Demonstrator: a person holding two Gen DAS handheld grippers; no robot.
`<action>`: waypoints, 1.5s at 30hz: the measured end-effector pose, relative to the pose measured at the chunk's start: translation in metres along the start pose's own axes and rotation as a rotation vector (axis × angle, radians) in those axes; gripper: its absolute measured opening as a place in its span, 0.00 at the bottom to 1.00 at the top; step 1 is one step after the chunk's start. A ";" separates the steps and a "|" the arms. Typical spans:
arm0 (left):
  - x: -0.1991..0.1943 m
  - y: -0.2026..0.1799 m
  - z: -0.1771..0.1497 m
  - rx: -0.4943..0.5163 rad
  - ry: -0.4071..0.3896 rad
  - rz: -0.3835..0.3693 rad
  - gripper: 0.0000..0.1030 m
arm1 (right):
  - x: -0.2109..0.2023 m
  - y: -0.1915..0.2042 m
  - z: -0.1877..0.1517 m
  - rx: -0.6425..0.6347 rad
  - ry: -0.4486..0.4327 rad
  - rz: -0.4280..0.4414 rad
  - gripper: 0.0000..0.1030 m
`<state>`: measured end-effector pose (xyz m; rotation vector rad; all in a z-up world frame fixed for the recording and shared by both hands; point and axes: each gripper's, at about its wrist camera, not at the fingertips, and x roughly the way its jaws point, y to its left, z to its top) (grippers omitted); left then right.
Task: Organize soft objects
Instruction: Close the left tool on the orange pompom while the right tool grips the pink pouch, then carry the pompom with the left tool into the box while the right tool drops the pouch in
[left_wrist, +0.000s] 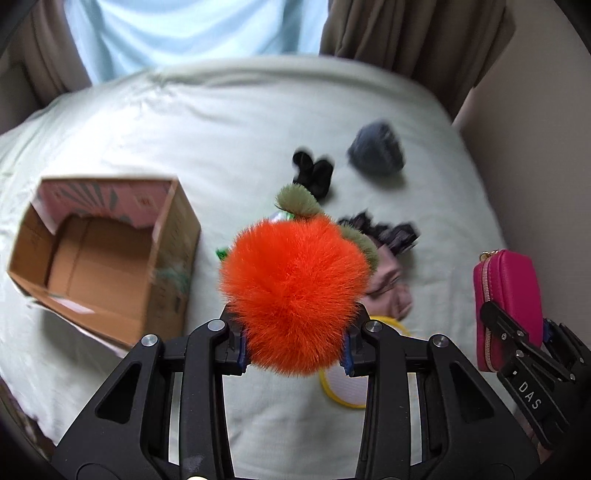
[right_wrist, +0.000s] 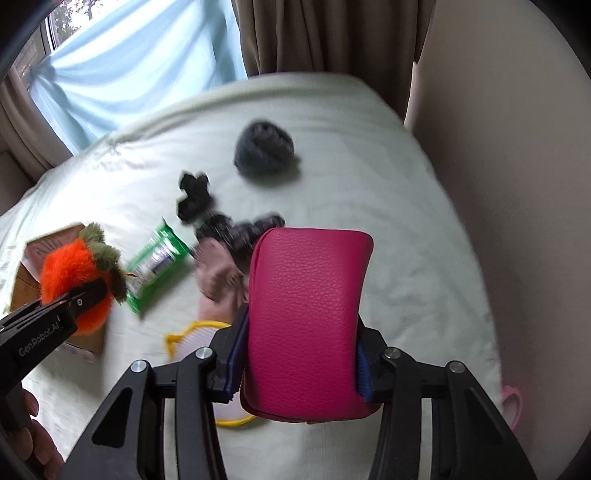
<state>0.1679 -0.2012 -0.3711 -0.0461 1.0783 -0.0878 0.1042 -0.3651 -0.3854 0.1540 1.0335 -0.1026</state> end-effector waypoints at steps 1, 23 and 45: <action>-0.012 -0.001 0.005 0.004 -0.014 -0.007 0.31 | -0.015 0.003 0.006 -0.002 -0.016 0.001 0.42; -0.212 0.152 0.092 0.057 -0.161 -0.054 0.31 | -0.191 0.212 0.070 -0.021 -0.174 0.142 0.42; -0.060 0.363 0.108 0.048 0.119 0.046 0.31 | 0.003 0.362 0.079 0.258 0.270 0.252 0.42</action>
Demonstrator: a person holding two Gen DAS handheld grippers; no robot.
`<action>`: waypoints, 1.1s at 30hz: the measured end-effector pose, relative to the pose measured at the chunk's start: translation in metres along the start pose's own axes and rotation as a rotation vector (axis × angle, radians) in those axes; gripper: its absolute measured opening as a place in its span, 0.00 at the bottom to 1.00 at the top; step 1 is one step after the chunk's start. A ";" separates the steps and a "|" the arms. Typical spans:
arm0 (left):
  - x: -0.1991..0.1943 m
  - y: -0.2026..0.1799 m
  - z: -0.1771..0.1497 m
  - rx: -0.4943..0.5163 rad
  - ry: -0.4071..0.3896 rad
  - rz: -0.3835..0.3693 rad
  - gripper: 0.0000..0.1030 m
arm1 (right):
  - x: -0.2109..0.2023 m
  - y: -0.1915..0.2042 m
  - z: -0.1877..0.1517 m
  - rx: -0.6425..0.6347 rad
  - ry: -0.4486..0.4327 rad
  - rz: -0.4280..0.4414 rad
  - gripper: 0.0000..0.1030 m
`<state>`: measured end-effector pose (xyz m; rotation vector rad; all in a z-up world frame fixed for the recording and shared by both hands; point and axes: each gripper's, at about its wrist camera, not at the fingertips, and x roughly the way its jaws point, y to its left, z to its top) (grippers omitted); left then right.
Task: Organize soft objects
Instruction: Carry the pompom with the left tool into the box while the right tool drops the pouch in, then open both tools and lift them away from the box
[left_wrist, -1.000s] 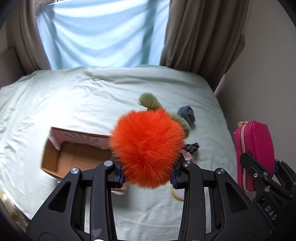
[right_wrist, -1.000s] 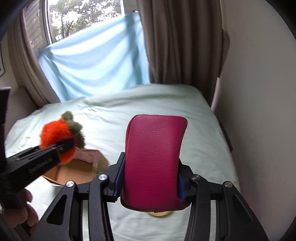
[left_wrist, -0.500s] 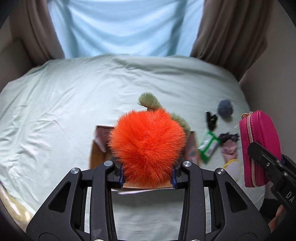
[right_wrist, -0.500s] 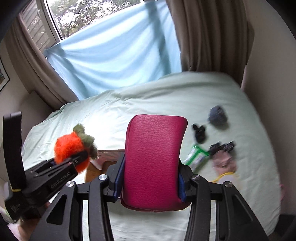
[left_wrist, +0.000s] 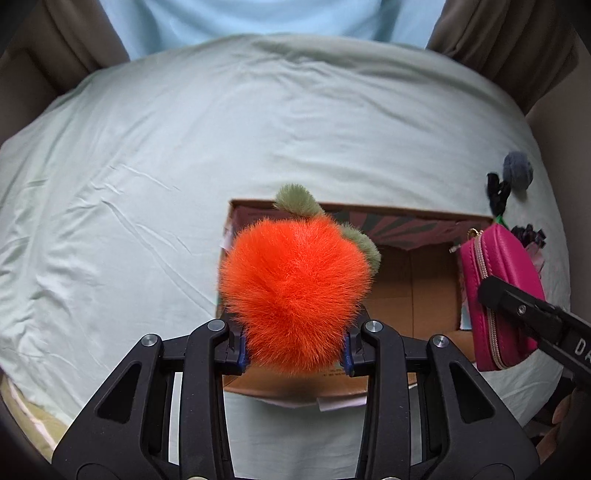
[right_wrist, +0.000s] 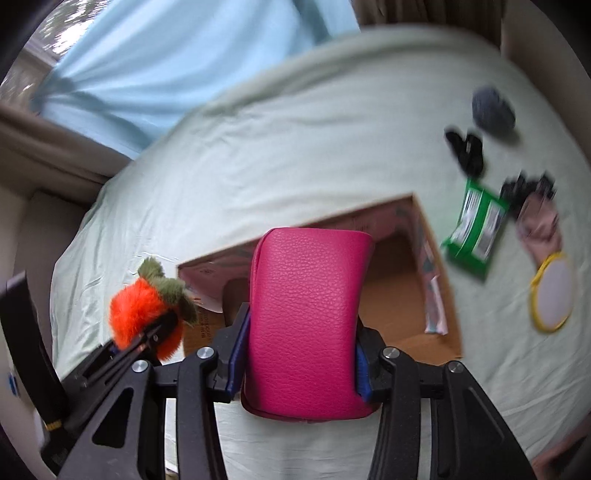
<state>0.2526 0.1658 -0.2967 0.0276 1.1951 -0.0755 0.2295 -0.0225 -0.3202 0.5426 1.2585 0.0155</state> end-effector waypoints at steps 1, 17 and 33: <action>0.012 0.000 -0.001 0.005 0.020 0.001 0.31 | 0.009 -0.002 0.001 0.016 0.018 -0.001 0.42; 0.102 -0.035 -0.001 0.196 0.199 -0.100 1.00 | 0.103 -0.029 0.030 0.122 0.219 -0.068 0.75; 0.077 -0.030 -0.019 0.263 0.164 -0.035 0.99 | 0.069 -0.027 0.022 0.005 0.166 -0.067 1.00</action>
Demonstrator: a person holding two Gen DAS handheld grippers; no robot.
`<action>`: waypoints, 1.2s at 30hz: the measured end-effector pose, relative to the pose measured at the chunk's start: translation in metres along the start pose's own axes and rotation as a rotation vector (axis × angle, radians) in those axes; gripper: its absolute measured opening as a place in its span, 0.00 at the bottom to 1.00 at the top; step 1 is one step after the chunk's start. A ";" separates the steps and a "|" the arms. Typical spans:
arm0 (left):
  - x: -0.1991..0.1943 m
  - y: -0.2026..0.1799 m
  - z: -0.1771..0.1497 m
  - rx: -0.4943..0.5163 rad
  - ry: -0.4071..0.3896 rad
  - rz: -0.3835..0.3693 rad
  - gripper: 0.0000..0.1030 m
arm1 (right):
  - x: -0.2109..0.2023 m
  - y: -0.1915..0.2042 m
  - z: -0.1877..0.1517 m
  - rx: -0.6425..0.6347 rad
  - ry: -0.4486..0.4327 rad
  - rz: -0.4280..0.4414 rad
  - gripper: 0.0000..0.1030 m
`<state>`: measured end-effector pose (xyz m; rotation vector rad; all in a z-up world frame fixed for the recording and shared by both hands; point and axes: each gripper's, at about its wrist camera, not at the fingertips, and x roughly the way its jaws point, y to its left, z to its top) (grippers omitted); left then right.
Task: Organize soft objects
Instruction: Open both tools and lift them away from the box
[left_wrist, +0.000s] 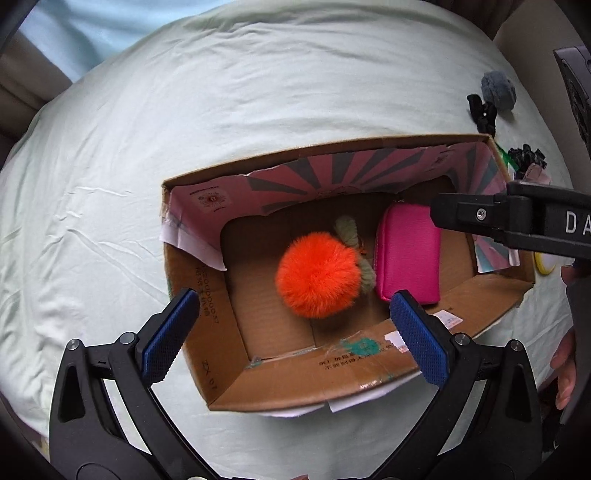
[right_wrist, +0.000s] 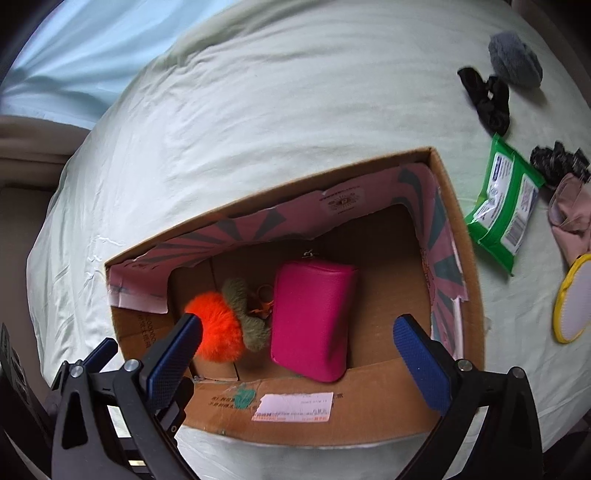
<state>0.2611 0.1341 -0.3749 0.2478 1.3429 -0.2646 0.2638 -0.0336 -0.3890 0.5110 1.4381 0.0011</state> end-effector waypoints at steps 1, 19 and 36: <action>-0.004 0.000 -0.001 -0.005 -0.006 0.000 0.99 | -0.005 0.001 -0.002 -0.008 -0.007 -0.001 1.00; -0.152 0.007 -0.044 -0.098 -0.232 -0.003 1.00 | -0.161 0.050 -0.074 -0.299 -0.316 -0.081 1.00; -0.270 -0.046 -0.107 -0.152 -0.435 0.023 1.00 | -0.300 -0.038 -0.168 -0.236 -0.648 -0.209 1.00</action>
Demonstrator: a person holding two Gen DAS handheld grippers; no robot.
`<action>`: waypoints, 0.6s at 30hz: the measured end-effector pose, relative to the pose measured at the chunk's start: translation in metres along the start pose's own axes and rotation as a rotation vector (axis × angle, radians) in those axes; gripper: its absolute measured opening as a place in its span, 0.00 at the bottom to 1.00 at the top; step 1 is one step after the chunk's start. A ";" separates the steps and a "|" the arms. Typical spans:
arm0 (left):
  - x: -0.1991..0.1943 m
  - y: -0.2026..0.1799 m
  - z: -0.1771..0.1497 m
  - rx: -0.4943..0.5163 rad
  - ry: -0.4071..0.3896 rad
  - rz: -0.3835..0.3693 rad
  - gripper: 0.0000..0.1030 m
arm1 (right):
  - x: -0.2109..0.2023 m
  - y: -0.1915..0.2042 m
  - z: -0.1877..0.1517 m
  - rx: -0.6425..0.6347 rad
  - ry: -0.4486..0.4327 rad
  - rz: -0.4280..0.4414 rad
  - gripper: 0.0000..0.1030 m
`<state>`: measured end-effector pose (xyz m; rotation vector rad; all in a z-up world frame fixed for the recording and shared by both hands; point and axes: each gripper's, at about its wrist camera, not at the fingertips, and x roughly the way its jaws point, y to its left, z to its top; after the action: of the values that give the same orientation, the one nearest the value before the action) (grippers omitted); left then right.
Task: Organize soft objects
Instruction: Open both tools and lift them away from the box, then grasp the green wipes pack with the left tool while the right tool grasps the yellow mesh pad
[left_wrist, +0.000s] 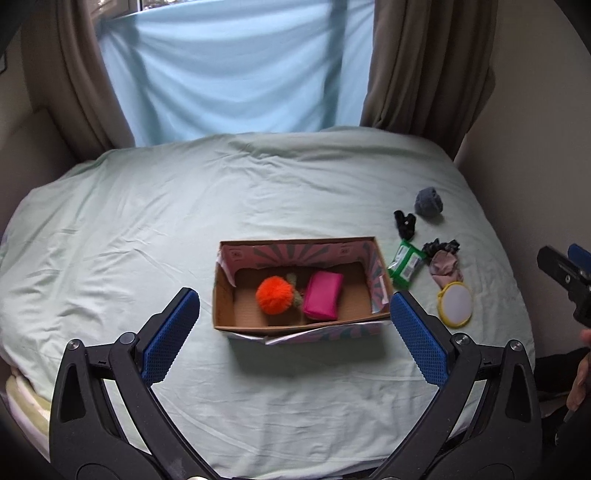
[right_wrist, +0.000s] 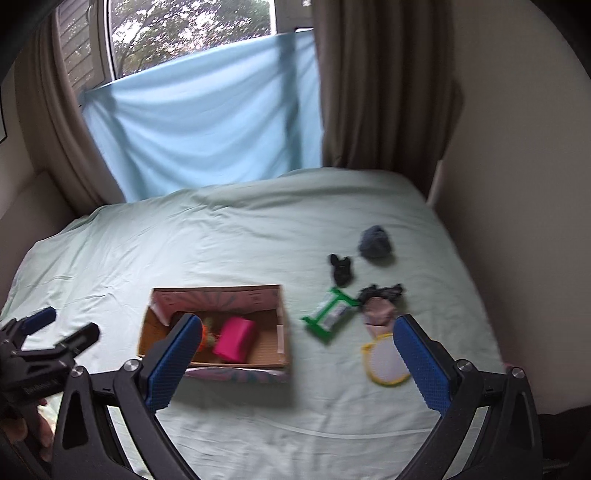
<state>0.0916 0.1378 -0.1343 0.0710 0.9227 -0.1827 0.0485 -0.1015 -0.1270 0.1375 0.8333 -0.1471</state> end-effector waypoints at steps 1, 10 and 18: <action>-0.005 -0.005 -0.001 -0.004 -0.008 -0.004 1.00 | -0.004 -0.009 -0.003 0.003 -0.006 -0.005 1.00; -0.014 -0.090 0.009 0.024 -0.034 0.002 1.00 | -0.008 -0.096 -0.019 0.062 0.007 -0.020 1.00; 0.023 -0.182 0.032 0.087 0.030 0.010 1.00 | 0.026 -0.161 -0.029 0.093 0.069 0.010 1.00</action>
<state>0.0965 -0.0480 -0.1303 0.1594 0.9442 -0.2129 0.0151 -0.2558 -0.1758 0.2350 0.8947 -0.1729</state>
